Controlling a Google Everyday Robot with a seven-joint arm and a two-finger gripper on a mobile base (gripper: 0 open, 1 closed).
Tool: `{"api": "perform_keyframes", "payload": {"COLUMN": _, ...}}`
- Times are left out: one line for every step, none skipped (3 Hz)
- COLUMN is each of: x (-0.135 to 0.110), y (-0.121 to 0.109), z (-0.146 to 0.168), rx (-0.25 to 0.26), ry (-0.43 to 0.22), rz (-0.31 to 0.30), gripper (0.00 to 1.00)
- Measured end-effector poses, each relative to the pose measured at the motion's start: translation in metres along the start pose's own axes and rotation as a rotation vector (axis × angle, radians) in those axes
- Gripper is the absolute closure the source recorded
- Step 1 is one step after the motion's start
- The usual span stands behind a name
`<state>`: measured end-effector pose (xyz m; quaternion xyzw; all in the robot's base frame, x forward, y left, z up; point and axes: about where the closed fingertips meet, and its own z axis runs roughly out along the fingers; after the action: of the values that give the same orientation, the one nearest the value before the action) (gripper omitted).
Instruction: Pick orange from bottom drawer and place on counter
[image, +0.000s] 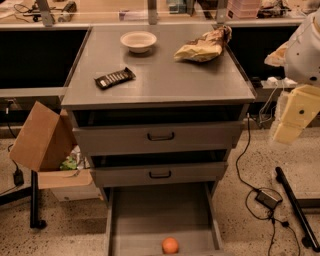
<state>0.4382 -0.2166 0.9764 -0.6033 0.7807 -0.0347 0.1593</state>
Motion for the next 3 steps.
{"api": "perform_keyframes", "payload": {"x": 0.000, "y": 0.000, "z": 0.000, "rx": 0.000, "ry": 0.000, "rz": 0.000, "gripper": 0.00}}
{"api": "perform_keyframes", "payload": {"x": 0.007, "y": 0.006, "z": 0.030, "rx": -0.053, "ry": -0.007, "rz": -0.022, "gripper": 0.00}}
{"api": "perform_keyframes", "payload": {"x": 0.017, "y": 0.024, "z": 0.078, "rx": -0.094, "ry": 0.012, "rz": -0.098, "gripper": 0.00}}
